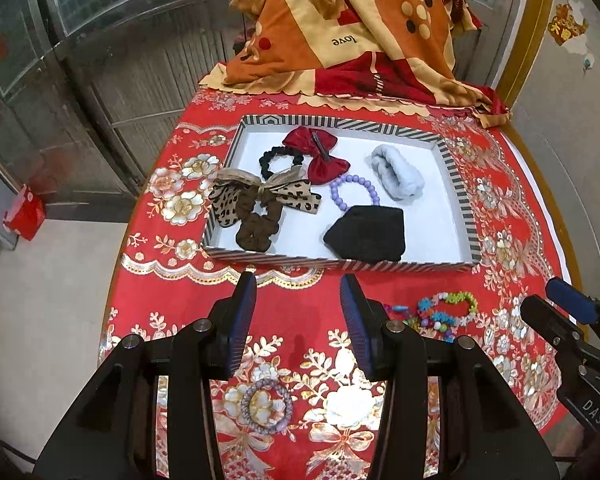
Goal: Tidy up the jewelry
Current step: 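Move both open grippers over the pile of beaded bracelets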
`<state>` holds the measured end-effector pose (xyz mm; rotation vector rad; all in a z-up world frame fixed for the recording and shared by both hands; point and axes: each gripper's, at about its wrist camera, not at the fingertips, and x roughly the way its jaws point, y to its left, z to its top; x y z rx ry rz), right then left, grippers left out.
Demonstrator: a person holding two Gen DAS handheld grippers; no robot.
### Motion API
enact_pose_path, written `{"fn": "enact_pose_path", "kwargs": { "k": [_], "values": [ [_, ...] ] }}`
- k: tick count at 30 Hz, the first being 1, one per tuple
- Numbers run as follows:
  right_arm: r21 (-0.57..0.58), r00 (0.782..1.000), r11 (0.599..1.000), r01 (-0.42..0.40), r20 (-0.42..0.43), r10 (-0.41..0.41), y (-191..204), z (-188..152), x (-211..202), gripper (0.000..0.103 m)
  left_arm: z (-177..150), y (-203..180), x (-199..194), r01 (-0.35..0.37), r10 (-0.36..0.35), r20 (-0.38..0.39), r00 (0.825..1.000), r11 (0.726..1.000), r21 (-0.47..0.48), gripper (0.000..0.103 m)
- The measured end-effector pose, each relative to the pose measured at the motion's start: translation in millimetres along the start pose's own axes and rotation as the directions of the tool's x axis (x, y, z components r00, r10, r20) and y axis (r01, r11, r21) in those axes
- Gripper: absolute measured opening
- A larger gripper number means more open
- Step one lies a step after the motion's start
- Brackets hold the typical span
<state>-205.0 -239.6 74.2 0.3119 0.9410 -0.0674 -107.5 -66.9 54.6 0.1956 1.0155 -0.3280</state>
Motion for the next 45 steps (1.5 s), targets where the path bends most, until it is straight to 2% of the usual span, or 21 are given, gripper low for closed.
{"fn": "enact_pose_path", "kwargs": {
  "k": [17,24,29,37,45],
  "values": [
    [0.001,0.999,1.0,0.012,-0.032,-0.012,-9,-12,-5,0.049,-11,-10,-1,-0.004,0.004,-0.018,1.0,1.0,0.018,0.043],
    [0.011,0.996,0.999,0.039,-0.074,-0.038,-31,-24,4,0.049,-14,-6,10,0.019,-0.019,-0.066,0.998,1.0,-0.002,0.043],
    [0.014,0.992,0.999,0.036,-0.121,-0.034,-49,-42,23,0.049,-21,-3,31,0.068,-0.072,-0.142,0.987,0.997,-0.033,0.043],
    [0.015,0.987,0.999,0.035,-0.16,-0.032,-63,-47,62,0.049,-35,-23,70,0.13,-0.127,-0.258,0.958,0.992,-0.005,0.043],
    [-0.047,0.981,0.997,0.059,-0.184,-0.066,-68,-32,93,0.049,-39,-40,105,0.123,-0.111,-0.316,0.942,0.992,0.016,0.043]
  ]
}}
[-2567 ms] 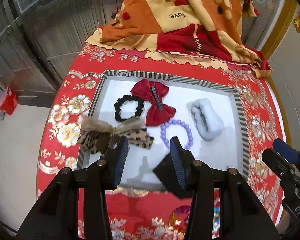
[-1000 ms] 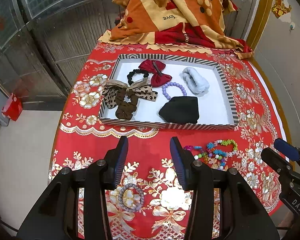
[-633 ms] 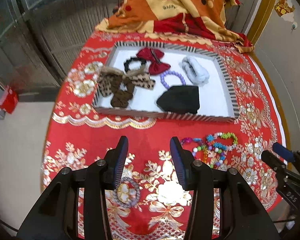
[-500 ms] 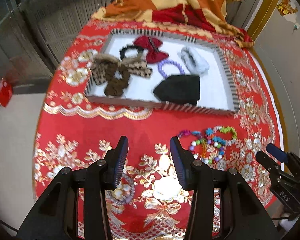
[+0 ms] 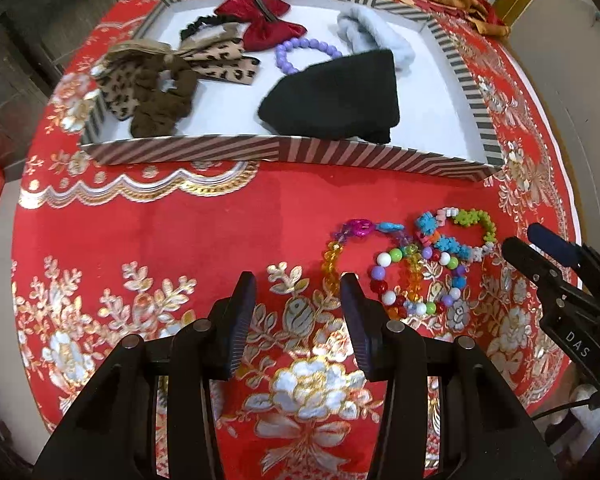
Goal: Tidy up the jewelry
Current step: 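Move both open grippers over the pile of beaded bracelets, then grasp orange bead bracelet with left gripper while right gripper grasps green beaded bracelet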
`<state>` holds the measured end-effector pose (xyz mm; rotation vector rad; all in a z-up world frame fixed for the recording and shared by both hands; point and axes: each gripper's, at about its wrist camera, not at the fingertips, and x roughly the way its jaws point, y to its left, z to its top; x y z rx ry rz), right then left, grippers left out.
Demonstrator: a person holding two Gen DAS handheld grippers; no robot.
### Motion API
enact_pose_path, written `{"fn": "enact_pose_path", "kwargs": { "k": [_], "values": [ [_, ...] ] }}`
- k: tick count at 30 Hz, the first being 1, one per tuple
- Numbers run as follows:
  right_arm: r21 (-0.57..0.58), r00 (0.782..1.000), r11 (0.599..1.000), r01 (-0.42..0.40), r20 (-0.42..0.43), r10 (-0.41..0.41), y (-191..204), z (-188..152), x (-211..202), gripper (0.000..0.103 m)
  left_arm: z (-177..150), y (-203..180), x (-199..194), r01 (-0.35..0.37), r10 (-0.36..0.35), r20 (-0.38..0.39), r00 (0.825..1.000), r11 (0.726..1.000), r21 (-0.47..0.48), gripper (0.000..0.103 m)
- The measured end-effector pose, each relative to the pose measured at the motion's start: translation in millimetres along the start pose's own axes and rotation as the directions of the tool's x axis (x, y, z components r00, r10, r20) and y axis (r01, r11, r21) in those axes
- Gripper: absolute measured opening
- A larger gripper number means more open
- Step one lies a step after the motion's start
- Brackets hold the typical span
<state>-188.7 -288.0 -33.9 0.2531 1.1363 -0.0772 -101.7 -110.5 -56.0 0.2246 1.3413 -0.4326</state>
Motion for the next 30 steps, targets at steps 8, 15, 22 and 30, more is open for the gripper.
{"fn": "enact_pose_path", "kwargs": {
  "k": [8,15,22,30],
  "values": [
    [-0.031,1.0,0.999,-0.008,-0.019,0.007,-2,9,14,0.049,10,-8,22,-0.011,0.011,-0.039,0.999,1.0,0.006,0.043],
    [-0.049,0.999,0.999,-0.01,-0.031,0.008,-4,11,27,0.049,16,-25,27,-0.067,0.068,-0.019,0.998,0.996,0.058,0.044],
    [-0.122,0.999,0.992,0.034,-0.029,-0.038,4,6,37,0.041,20,-41,33,-0.081,0.081,-0.007,0.997,0.995,0.065,0.044],
    [-0.122,1.0,0.992,0.012,-0.013,-0.014,1,7,31,0.008,19,-34,31,-0.04,0.039,0.016,0.999,0.997,0.07,0.008]
  ]
}}
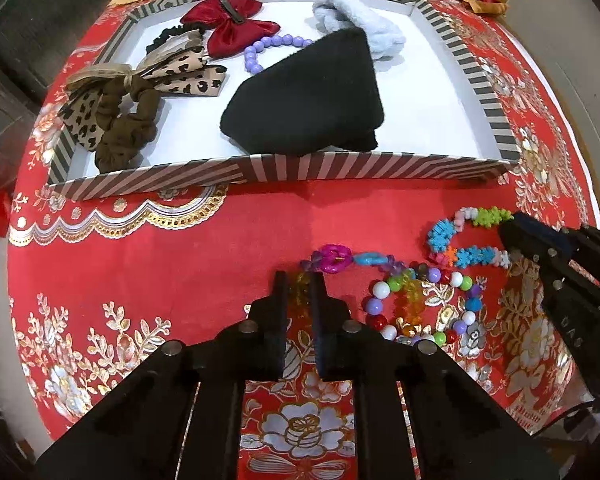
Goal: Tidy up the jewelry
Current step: 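Grasp orange bead bracelet with left gripper while right gripper grasps green beaded bracelet, then carry both bracelets into the tray and open both grippers to release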
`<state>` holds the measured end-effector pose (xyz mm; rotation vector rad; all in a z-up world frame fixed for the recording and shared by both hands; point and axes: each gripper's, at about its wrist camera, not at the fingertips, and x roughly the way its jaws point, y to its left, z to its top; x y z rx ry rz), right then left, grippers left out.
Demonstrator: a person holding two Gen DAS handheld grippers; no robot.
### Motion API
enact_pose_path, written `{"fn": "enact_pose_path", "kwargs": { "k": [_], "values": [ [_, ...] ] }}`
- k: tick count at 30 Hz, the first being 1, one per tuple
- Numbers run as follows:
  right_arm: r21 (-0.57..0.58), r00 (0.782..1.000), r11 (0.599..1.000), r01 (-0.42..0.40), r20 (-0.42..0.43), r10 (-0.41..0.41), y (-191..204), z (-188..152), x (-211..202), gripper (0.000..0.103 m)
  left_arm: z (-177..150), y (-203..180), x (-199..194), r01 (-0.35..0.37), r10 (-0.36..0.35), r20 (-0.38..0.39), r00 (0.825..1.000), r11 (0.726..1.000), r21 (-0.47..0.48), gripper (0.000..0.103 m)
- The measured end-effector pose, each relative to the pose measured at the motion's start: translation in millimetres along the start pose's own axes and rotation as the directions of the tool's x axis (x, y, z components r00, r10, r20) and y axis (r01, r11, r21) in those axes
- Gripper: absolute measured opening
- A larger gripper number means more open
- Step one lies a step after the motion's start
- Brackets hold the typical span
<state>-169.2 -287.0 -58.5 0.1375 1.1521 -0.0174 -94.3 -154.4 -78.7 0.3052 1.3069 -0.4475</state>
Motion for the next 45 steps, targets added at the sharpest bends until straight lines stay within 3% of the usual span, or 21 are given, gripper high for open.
{"fn": "enact_pose_path", "kwargs": {
  "k": [4,7,14,22,36,45],
  "values": [
    [0.017,0.997,0.999,-0.037,0.061,0.036,0,6,-26,0.008,-1,15,-16,0.075,-0.075,0.014,0.997,0.997,-0.03,0.008],
    [0.004,0.994,0.999,-0.042,0.101,0.041,5,11,-44,0.008,1,20,-33,0.087,-0.086,0.05,0.995,0.996,-0.019,0.008],
    [0.047,0.992,0.996,-0.079,0.099,0.074,-3,10,-50,0.008,2,24,-59,0.11,-0.108,0.099,0.989,0.994,-0.021,0.008],
    [0.039,0.978,0.993,-0.113,0.181,0.105,0,24,-90,0.008,14,45,-102,0.131,-0.124,0.176,0.976,0.991,-0.028,0.008],
    [-0.006,0.957,0.996,-0.085,0.28,0.083,-1,62,-135,0.008,61,43,-154,0.074,-0.077,0.304,0.95,0.997,0.02,0.008],
    [-0.035,0.958,0.998,-0.061,0.279,0.068,-5,89,-134,0.008,83,11,-147,0.054,-0.074,0.303,0.95,0.996,0.071,0.008]
  ]
}}
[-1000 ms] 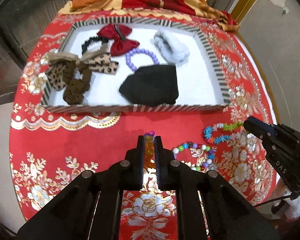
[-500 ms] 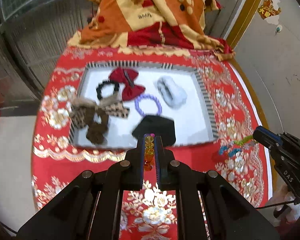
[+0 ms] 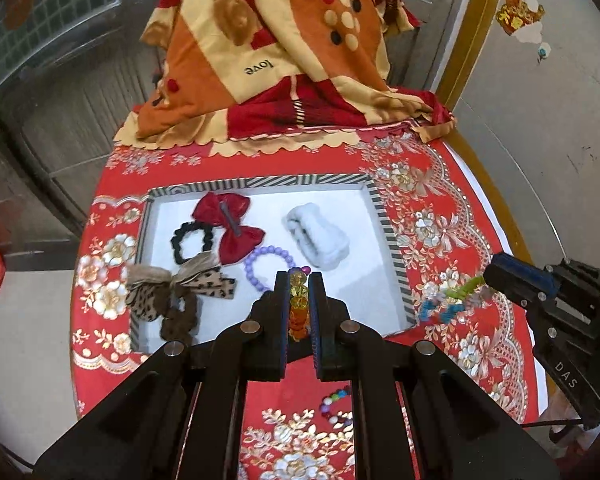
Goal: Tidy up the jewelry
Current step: 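Carry both bracelets into the tray and open both grippers to release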
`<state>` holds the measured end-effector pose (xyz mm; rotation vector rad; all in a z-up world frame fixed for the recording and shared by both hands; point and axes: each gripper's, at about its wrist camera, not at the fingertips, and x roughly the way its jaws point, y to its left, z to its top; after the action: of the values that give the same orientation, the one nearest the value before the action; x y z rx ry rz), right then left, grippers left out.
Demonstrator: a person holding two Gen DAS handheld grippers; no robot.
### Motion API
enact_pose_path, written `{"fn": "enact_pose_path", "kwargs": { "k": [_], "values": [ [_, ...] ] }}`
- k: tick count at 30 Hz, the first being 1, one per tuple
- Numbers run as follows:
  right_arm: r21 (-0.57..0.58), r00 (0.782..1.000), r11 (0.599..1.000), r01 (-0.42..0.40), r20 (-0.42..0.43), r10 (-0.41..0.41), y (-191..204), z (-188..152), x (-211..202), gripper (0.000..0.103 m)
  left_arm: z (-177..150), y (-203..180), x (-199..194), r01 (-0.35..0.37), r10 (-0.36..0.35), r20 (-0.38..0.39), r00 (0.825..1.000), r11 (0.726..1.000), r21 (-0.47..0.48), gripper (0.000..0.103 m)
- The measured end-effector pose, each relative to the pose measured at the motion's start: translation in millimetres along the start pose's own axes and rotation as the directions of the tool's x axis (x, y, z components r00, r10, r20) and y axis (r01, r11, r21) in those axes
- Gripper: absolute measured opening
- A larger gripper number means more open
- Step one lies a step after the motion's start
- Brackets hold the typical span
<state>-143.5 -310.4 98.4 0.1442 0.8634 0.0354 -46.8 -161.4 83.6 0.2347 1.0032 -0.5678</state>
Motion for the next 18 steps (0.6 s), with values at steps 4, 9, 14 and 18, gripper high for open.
{"fn": "enact_pose_path", "kwargs": {
  "k": [4,9,14,18],
  "values": [
    [0.001,1.0,1.0,-0.002,-0.003,0.002,-7,10,7,0.008,5,-8,13,-0.005,0.006,-0.016,1.0,1.0,0.007,0.008],
    [-0.005,1.0,1.0,-0.005,-0.014,0.005,-14,22,21,0.008,10,-16,30,-0.009,0.009,-0.039,0.999,1.0,0.005,0.008],
    [-0.006,0.999,1.0,-0.011,-0.032,0.01,-21,33,39,0.008,15,-26,48,-0.006,0.007,-0.065,0.998,1.0,0.008,0.008],
    [0.007,0.998,1.0,-0.029,-0.048,0.03,-27,41,55,0.008,18,-32,61,0.011,-0.011,-0.085,0.996,1.0,0.002,0.008]
  ]
}}
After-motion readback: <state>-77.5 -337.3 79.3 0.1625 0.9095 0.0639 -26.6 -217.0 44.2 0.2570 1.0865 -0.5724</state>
